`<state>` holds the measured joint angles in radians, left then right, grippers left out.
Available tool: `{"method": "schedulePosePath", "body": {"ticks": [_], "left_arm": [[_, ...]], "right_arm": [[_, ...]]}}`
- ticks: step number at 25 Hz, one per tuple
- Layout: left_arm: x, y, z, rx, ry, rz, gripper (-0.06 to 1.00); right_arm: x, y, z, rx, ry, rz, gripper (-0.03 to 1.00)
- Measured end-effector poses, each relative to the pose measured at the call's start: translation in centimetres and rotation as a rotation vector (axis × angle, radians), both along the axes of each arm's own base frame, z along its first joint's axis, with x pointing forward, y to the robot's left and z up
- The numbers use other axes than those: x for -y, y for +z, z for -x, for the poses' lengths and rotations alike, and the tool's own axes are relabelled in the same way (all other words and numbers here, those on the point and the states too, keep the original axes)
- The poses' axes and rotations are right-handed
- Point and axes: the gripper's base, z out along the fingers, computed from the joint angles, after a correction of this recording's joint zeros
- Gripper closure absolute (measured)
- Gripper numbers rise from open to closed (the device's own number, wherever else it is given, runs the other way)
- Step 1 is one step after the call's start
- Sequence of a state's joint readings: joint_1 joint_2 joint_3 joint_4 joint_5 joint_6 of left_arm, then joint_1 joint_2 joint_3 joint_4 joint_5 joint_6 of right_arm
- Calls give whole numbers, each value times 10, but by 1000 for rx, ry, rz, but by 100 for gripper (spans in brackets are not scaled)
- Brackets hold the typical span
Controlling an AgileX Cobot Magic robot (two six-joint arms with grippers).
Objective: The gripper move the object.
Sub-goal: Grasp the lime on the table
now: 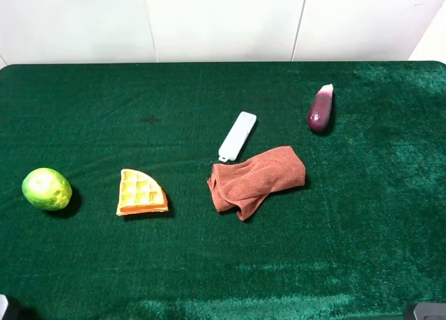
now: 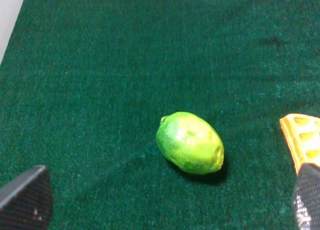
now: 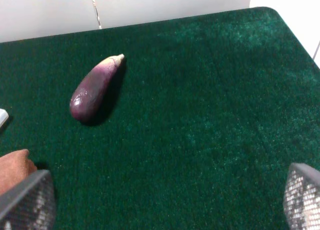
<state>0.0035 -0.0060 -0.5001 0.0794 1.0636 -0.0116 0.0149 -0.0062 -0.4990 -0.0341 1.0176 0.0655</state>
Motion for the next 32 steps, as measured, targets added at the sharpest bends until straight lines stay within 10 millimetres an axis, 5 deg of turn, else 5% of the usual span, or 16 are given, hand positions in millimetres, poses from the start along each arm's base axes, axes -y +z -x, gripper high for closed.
{"method": "schedulePosePath", "body": {"ticks": [32], "left_arm": [[0,0,0,0,0,0,-2]], "right_arm": [[-2,0,0,2,12,-18,27]]}}
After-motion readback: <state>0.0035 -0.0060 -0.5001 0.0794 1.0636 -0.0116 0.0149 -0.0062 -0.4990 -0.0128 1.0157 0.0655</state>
